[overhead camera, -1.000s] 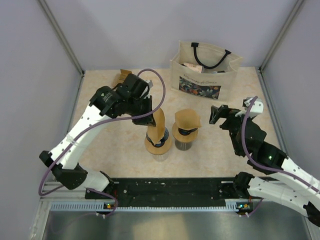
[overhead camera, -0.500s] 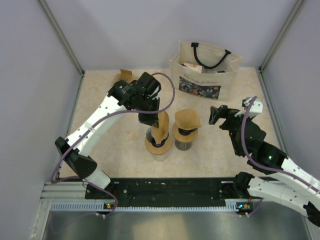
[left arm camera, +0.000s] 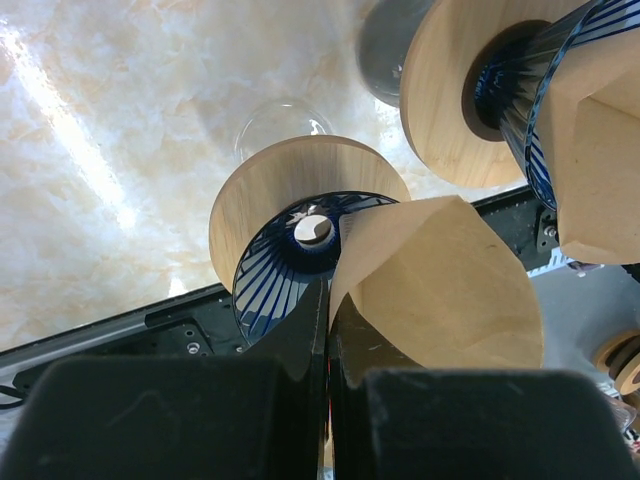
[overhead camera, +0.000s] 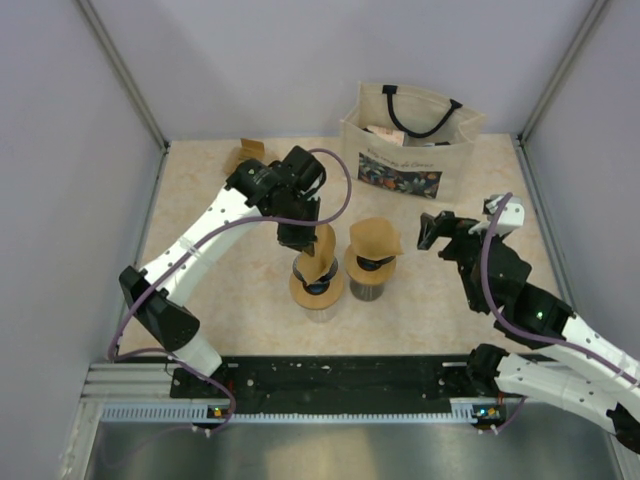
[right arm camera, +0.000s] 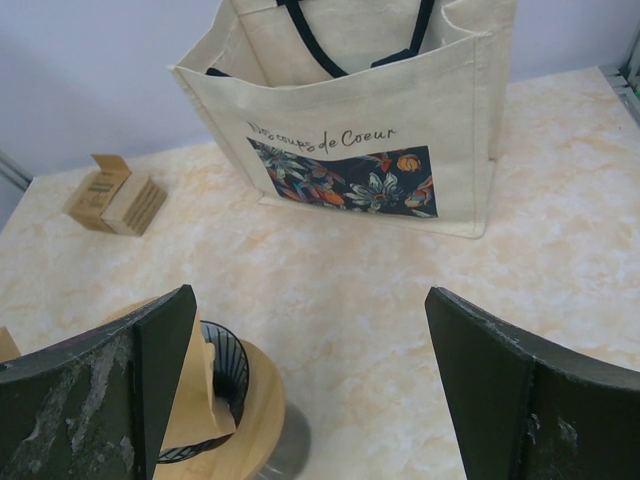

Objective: Place the coffee filter in the dripper

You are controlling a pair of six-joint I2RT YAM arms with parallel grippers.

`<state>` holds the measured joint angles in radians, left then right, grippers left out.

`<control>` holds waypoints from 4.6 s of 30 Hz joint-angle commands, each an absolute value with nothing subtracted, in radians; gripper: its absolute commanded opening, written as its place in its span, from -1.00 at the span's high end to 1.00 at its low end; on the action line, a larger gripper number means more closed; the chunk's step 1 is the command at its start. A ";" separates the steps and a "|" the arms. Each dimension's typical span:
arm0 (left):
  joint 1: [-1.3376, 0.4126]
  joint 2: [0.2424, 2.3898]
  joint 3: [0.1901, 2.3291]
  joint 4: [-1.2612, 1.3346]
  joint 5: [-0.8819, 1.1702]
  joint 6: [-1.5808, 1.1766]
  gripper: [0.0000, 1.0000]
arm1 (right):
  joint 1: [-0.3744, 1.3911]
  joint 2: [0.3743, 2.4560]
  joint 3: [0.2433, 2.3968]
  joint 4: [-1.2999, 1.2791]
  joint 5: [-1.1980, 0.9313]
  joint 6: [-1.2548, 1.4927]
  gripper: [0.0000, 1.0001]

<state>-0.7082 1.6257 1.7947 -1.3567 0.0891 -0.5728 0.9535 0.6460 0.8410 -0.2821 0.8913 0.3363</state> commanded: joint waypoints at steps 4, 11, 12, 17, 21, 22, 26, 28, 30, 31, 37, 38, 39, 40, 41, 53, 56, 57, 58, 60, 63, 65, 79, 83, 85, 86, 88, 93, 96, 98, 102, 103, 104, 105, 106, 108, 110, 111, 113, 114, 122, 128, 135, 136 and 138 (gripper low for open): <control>-0.703 1.598 1.812 -1.552 0.103 -0.561 1.00 | 0.959 0.657 0.842 -0.278 0.893 0.333 -0.97; -0.703 1.563 1.749 -1.557 0.138 -0.563 1.00 | 0.959 0.663 0.838 -0.267 0.893 0.325 -0.97; -0.703 1.562 1.744 -1.560 0.138 -0.561 1.00 | 0.959 0.664 0.838 -0.267 0.891 0.322 -0.97; -0.703 1.539 1.720 -1.551 0.155 -0.551 1.00 | 0.959 0.672 0.842 -0.265 0.891 0.324 -0.97; -0.703 1.543 1.709 -1.548 0.170 -0.542 1.00 | 0.960 0.675 0.842 -0.261 0.890 0.322 -0.97; -0.704 1.540 1.709 -1.551 0.158 -0.538 1.00 | 0.960 0.673 0.842 -0.261 0.888 0.318 -0.97; -0.701 1.529 1.694 -1.552 0.121 -0.541 1.00 | 0.960 0.675 0.842 -0.262 0.884 0.321 -0.97; -0.701 1.540 1.694 -1.552 0.097 -0.549 1.00 | 0.959 0.675 0.842 -0.261 0.884 0.321 -0.97; -0.701 1.551 1.692 -1.539 0.101 -0.549 1.00 | 0.960 0.673 0.842 -0.262 0.882 0.319 -0.97; -0.701 1.557 1.693 -1.531 0.113 -0.546 1.00 | 0.959 0.673 0.841 -0.262 0.881 0.316 -0.97; -0.701 1.585 1.716 -1.523 0.130 -0.537 0.90 | 0.959 0.661 0.841 -0.262 0.882 0.316 -0.97; -0.701 1.582 1.717 -1.520 0.129 -0.535 0.85 | 0.959 0.658 0.841 -0.264 0.884 0.318 -0.97; -0.701 1.578 1.717 -1.520 0.126 -0.535 0.78 | 0.959 0.658 0.839 -0.262 0.885 0.318 -0.97; -0.703 1.575 1.715 -1.520 0.124 -0.537 0.73 | 0.959 0.661 0.839 -0.261 0.884 0.319 -0.97; -0.701 1.574 1.715 -1.523 0.123 -0.540 0.67 | 0.959 0.661 0.838 -0.259 0.884 0.319 -0.97; -0.701 1.549 1.733 -1.523 0.135 -0.541 0.35 | 0.959 0.660 0.841 -0.245 0.851 0.307 -0.97; -0.701 1.536 1.740 -1.523 0.132 -0.545 0.29 | 0.959 0.663 0.851 -0.239 0.819 0.296 -0.97; -0.703 1.528 1.740 -1.523 0.130 -0.546 0.29 | 0.959 0.664 0.856 -0.238 0.809 0.292 -0.97; -0.701 1.522 1.740 -1.522 0.130 -0.548 0.28 | 0.960 0.666 0.864 -0.239 0.798 0.290 -0.97; -0.701 1.513 1.741 -1.520 0.129 -0.548 0.28 | 0.959 0.673 0.882 -0.239 0.758 0.285 -0.97; -0.701 1.499 1.736 -1.508 0.124 -0.548 0.30 | 0.959 0.707 0.934 -0.278 0.672 0.288 -0.96; -0.701 1.485 1.730 -1.502 0.123 -0.546 0.30 | 0.959 0.756 0.989 -0.330 0.596 0.293 -0.95; -0.703 1.405 1.640 -1.450 0.117 -0.525 0.58 | 0.960 1.106 1.216 -0.402 0.031 0.345 -0.66; -0.701 1.408 1.629 -1.428 0.127 -0.519 0.58 | 0.962 1.147 1.232 -0.388 0.003 0.360 -0.50; -0.703 1.413 1.629 -1.424 0.129 -0.515 0.59 | 0.963 1.163 1.241 -0.374 -0.025 0.374 -0.41; -0.701 1.413 1.628 -1.425 0.129 -0.515 0.60 | 0.965 1.170 1.244 -0.368 -0.025 0.374 -0.39; -0.700 1.411 1.626 -1.425 0.129 -0.515 0.61 | 0.971 1.184 1.253 -0.365 -0.018 0.376 -0.32; -0.703 1.407 1.624 -1.427 0.126 -0.522 0.61 | 0.991 1.226 1.275 -0.374 -0.026 0.382 -0.24; -0.701 1.404 1.618 -1.422 0.124 -0.523 0.61 | 0.999 1.256 1.284 -0.396 -0.014 0.394 -0.15; -0.701 1.404 1.614 -1.417 0.127 -0.525 0.61 | 1.000 1.267 1.289 -0.408 -0.005 0.391 -0.06; -0.701 1.404 1.615 -1.416 0.123 -0.525 0.62 | 1.000 1.281 1.295 -0.439 0.046 0.388 -0.01; -0.703 1.404 1.615 -1.417 0.124 -0.525 0.62 | 1.000 1.284 1.293 -0.434 0.028 0.393 0.03; -0.701 1.404 1.615 -1.416 0.120 -0.525 0.62 | 1.000 1.288 1.295 -0.431 0.008 0.391 0.10; -0.701 1.404 1.615 -1.416 0.118 -0.526 0.64 | 1.000 1.295 1.295 -0.426 0.003 0.394 0.15; -0.703 1.402 1.614 -1.417 0.115 -0.526 0.65 | 1.000 1.299 1.293 -0.423 -0.038 0.394 0.16; -0.701 1.401 1.611 -1.411 0.115 -0.528 0.65 | 1.002 1.312 1.296 -0.413 -0.058 0.402 0.27; -0.701 1.396 1.611 -1.410 0.115 -0.529 0.65 | 1.000 1.319 1.296 -0.413 -0.052 0.410 0.46; -0.701 1.394 1.609 -1.410 0.109 -0.529 0.65 | 1.000 1.319 1.298 -0.416 -0.042 0.413 0.57; -0.701 1.394 1.611 -1.417 0.092 -0.531 0.70 | 1.000 1.313 1.293 -0.423 -0.025 0.417 0.83; -0.700 1.393 1.608 -1.419 0.089 -0.531 0.73 | 1.002 1.310 1.290 -0.426 -0.015 0.416 0.87; -0.699 1.388 1.591 -1.420 0.081 -0.534 0.83 | 1.000 1.301 1.266 -0.462 -0.005 0.411 0.95; -0.696 1.385 1.568 -1.402 0.086 -0.535 0.85 | 1.000 1.298 1.239 -0.436 -0.006 0.402 1.00; -0.692 1.388 1.548 -1.393 0.080 -0.534 0.87 | 1.002 1.307 1.226 -0.436 0.021 0.397 1.00; -0.690 1.388 1.548 -1.391 0.078 -0.532 0.87 | 1.000 1.305 1.221 -0.437 0.029 0.397 1.00; -0.689 1.387 1.546 -1.388 0.081 -0.531 0.87 | 1.000 1.305 1.220 -0.437 0.037 0.396 1.00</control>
